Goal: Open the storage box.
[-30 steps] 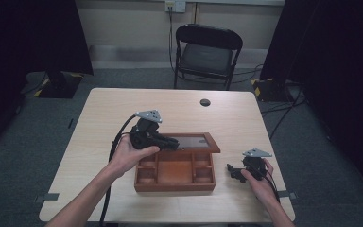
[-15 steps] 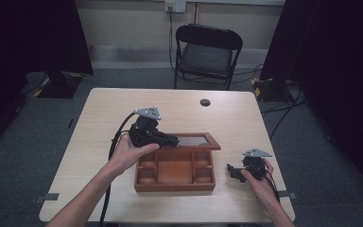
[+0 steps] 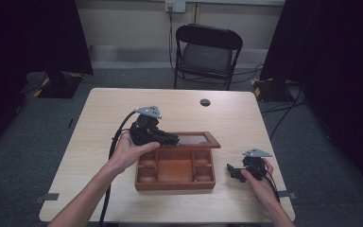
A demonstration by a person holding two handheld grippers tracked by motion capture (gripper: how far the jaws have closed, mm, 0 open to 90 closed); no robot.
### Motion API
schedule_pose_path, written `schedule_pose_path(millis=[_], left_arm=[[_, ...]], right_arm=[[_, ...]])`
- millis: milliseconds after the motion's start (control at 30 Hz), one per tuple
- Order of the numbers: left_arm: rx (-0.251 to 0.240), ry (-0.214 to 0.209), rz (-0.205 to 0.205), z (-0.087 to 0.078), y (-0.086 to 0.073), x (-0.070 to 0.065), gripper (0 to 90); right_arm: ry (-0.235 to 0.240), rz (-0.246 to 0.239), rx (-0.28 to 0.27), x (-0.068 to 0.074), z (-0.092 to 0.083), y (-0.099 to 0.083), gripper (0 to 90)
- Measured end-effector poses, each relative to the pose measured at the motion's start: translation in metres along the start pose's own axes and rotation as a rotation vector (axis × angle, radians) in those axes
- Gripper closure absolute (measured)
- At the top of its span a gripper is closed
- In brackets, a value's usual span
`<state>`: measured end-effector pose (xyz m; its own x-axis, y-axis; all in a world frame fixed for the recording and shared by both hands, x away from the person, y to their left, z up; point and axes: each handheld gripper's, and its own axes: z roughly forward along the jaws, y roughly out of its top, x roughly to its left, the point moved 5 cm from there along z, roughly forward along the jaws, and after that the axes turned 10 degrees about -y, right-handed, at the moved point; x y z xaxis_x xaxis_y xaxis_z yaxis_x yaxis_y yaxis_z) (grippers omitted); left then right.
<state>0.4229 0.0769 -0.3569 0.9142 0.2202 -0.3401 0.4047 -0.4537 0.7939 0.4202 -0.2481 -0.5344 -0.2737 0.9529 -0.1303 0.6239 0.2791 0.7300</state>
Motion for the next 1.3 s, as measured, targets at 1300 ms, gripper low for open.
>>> schedule_pose_path(millis=[1300], left_arm=[[-0.024,0.052,0.026,-0.002,0.016,0.006,81.7]], right_arm=[[0.002,-0.001,0.0,0.0,0.0,0.0,10.4]])
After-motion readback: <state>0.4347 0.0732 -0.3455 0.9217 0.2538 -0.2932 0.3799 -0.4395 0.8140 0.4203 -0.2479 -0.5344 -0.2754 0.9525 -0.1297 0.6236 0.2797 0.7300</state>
